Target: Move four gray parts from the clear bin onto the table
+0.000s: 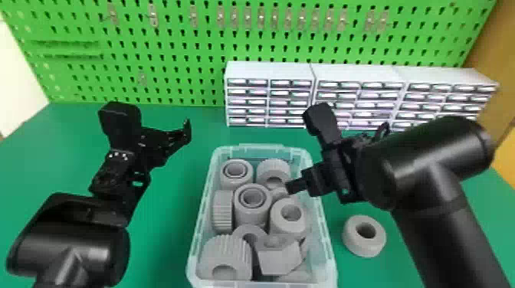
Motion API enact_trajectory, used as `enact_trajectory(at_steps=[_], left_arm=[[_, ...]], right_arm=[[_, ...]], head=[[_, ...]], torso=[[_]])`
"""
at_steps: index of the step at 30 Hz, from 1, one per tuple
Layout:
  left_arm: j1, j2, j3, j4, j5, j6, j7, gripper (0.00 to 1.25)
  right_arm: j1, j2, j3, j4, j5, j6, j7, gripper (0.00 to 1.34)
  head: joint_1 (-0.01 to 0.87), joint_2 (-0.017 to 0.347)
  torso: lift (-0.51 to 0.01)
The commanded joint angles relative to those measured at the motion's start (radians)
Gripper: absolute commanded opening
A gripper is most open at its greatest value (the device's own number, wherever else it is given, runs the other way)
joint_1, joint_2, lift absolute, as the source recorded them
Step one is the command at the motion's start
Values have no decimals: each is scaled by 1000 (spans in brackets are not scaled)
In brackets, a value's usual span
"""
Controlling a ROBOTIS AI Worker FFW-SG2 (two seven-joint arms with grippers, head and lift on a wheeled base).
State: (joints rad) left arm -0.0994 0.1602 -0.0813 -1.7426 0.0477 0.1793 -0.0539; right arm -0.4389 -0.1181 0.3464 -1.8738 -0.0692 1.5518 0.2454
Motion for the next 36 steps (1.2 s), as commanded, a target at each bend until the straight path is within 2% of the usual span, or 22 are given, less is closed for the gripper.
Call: enact_trajectory(at_steps=[1, 18, 36], left_arm=[[1, 1, 2, 0, 1, 0, -1, 1135], [1, 2, 2, 0, 1, 3, -1, 1137], [-3, 5, -3, 0, 8, 3, -3, 1135]], right_arm=[[-1, 3, 19, 27, -17, 4, 0, 822], [-18, -8, 75, 87, -77, -9, 0, 822], [-27, -17, 85, 90, -77, -9, 0, 822]], head=[[678, 34], [678, 34], [678, 34]], torso=[[-50], [-50], [-50]])
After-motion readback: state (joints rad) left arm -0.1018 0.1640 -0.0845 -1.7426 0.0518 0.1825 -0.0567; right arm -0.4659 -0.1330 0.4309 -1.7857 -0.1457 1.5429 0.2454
